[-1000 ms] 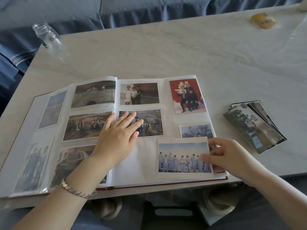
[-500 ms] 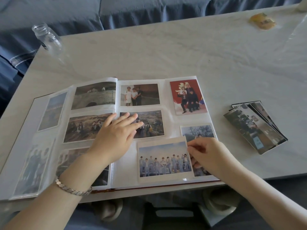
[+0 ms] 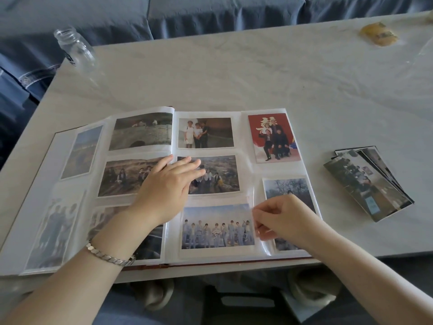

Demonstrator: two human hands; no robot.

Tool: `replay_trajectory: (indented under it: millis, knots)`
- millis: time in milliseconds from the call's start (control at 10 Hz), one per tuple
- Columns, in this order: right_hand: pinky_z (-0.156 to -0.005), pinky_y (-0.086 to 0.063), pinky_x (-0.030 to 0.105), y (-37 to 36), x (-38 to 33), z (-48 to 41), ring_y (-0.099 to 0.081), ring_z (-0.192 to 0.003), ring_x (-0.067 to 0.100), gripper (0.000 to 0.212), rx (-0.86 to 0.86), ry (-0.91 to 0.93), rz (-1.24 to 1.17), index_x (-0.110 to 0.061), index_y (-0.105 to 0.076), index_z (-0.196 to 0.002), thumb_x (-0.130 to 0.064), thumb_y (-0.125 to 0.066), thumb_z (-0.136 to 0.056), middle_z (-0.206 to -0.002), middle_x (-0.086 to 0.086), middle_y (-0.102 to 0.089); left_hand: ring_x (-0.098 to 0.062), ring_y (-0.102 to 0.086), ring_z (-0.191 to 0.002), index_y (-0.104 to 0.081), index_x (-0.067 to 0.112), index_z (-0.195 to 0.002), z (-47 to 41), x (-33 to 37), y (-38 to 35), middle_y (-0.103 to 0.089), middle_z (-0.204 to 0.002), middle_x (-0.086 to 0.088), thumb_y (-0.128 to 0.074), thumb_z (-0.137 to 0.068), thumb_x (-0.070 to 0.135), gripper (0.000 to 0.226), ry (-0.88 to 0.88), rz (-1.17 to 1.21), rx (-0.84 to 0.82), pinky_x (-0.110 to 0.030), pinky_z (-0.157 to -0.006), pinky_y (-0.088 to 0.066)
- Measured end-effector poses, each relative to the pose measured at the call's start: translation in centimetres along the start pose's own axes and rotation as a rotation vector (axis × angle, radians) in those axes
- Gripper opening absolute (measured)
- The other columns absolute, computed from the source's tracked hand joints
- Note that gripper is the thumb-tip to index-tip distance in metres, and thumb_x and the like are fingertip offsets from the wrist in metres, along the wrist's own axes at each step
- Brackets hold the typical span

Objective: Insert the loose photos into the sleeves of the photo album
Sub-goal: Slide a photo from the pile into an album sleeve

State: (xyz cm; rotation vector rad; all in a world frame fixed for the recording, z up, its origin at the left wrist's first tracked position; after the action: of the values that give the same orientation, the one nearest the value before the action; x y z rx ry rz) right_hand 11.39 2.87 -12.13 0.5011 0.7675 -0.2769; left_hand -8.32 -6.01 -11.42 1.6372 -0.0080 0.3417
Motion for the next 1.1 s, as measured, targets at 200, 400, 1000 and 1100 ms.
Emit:
replay_trajectory:
  millis: [200,400,1000,1100]
  knots:
    - [-0.055,-0.056,0.021,-0.9,-1.0,-0.6,-0.068,-0.056,0.012,0.009,0.009,-0.048,-0.132,-0.013,-0.063,-0.081,-0.018,-0.071,-0.08,-0.068,0.002,-0.071,-0.02,-0.047,-0.129,-0.063,0.018,-0.122,0.0,-0.1,-0.1,-0.055,-0.134,-0.002,-0.036,-0.088,0.011,0.044,0.004,0.018,0.018,-0.037,-0.11,-0.016]
    - [-0.063,-0.059,0.03,-0.4,-0.4,-0.4,-0.069,-0.063,0.018,0.012,0.155,0.016,-0.089,-0.012,-0.066,-0.073,-0.019,-0.076,-0.074,-0.068,0.001,-0.071,-0.021,-0.049,-0.127,-0.063,0.017,-0.121,0.0,-0.1,-0.1,-0.056,-0.132,-0.003,-0.038,-0.087,0.009,0.043,-0.001,0.018,0.026,-0.038,-0.11,-0.018]
    - [-0.064,-0.059,0.027,-0.4,-0.1,-0.5,-0.069,-0.061,0.012,0.018,0.146,0.066,-0.083,-0.012,-0.063,-0.083,-0.016,-0.078,-0.073,-0.069,0.001,-0.072,-0.023,-0.052,-0.124,-0.064,0.016,-0.119,-0.1,0.2,0.2,-0.058,-0.13,-0.005,-0.056,-0.086,0.0,0.038,-0.008,0.02,0.046,-0.041,-0.109,-0.021]
    - [-0.071,-0.056,0.028,-0.4,-0.4,-0.7,-0.065,-0.064,0.007,0.034,0.223,0.103,0.129,-0.029,-0.051,-0.093,-0.027,-0.079,-0.073,-0.064,-0.007,-0.069,-0.024,-0.044,-0.131,-0.057,0.015,-0.128,-0.1,1.4,0.4,-0.05,-0.139,-0.006,-0.053,-0.093,0.01,0.036,0.018,-0.073,-0.006,-0.043,-0.112,-0.015]
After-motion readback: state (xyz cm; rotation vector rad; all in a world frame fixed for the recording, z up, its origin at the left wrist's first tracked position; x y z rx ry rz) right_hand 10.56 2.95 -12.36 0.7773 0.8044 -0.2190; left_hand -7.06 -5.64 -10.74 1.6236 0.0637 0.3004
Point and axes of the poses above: each hand's wrist, its own z-axis away from the middle knuckle, its own y-axis out of the back of the hand, x = y × z, the point moved 5 cm from there along -z, towards the middle knuckle
